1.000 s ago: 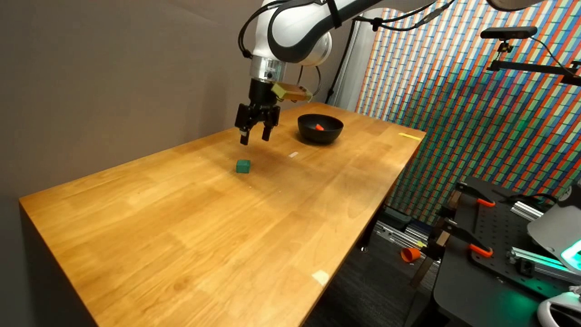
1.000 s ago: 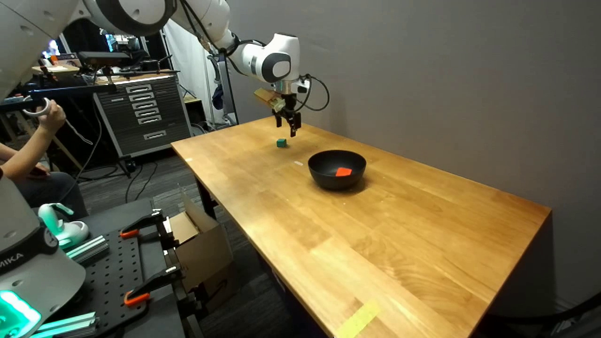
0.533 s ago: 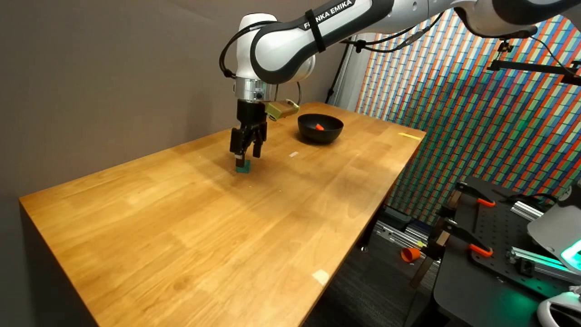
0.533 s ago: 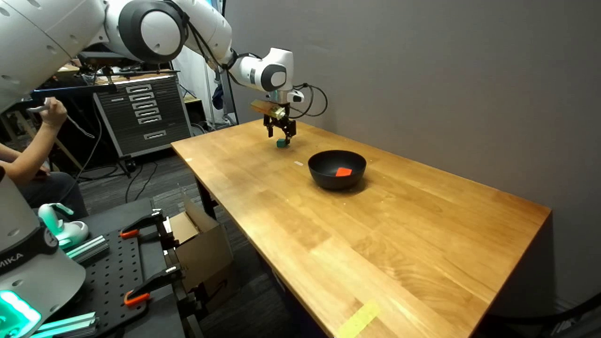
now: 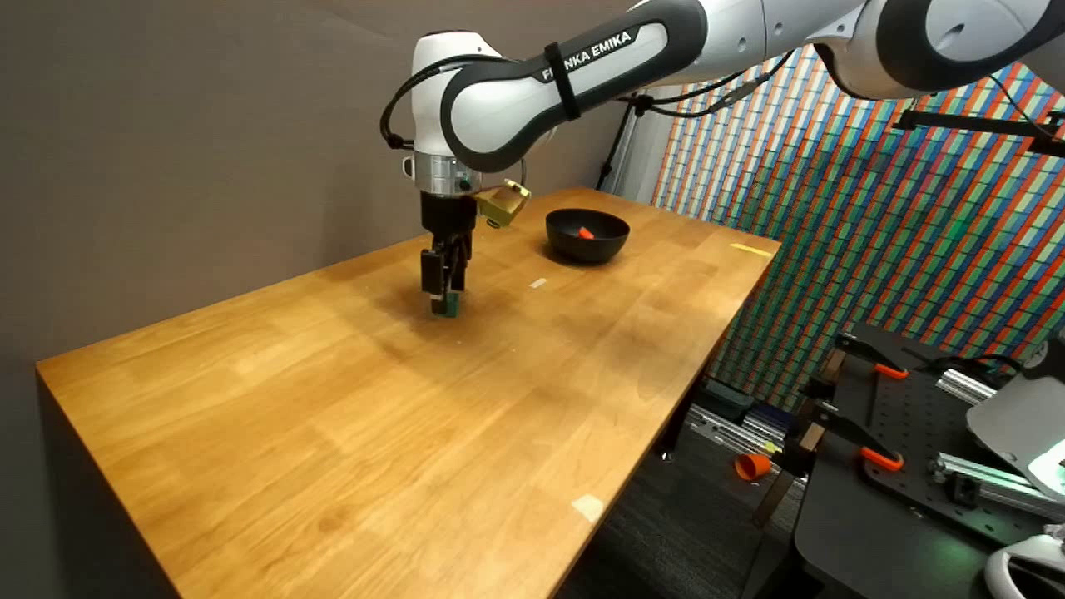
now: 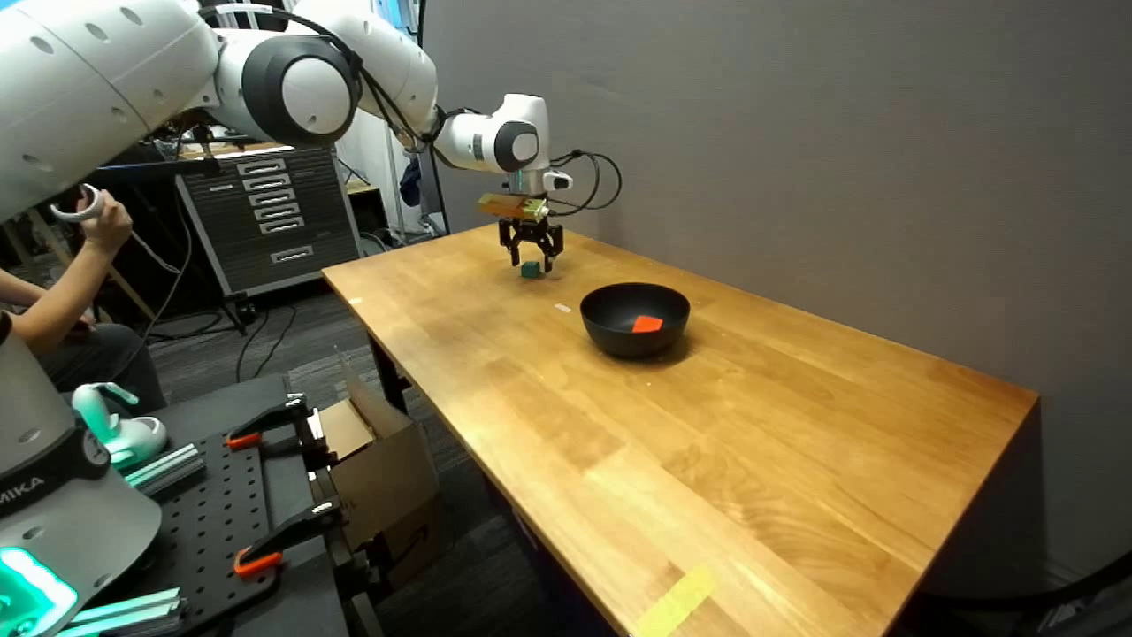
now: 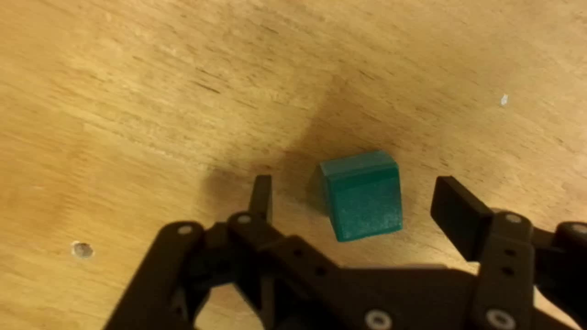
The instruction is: Put the blocks in the bowl
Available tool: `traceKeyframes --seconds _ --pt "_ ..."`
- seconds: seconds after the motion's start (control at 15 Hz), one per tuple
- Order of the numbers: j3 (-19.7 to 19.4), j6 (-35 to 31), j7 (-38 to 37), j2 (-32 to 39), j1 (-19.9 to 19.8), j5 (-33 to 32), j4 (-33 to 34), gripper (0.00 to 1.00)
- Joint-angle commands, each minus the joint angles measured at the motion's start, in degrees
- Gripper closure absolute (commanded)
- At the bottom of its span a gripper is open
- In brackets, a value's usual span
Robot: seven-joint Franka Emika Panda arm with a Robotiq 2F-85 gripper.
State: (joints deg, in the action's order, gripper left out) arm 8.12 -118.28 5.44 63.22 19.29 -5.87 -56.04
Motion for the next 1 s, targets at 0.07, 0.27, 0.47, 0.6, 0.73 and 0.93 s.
traceKeyframes --seconds 0.07,0.27,0.47,0.6,0.73,0.93 --pt "-0.6 3.6 3.4 4.3 0.6 -0.8 6.5 0.51" --pt "-1.3 5.1 1.8 2.0 -0.1 -1.3 3.6 0.72" --pt "-5.6 5.9 -4.6 -4.6 0.2 -3.5 -1.4 0.82" --pt "-8.6 5.6 -8.3 -8.4 0.3 -5.3 -4.4 0.82" --pt "-11.7 5.5 -12.1 -13.0 0.3 -7.1 -9.0 0.82" --pt "-16.2 6.0 -17.9 -19.8 0.6 -8.8 -16.7 0.82"
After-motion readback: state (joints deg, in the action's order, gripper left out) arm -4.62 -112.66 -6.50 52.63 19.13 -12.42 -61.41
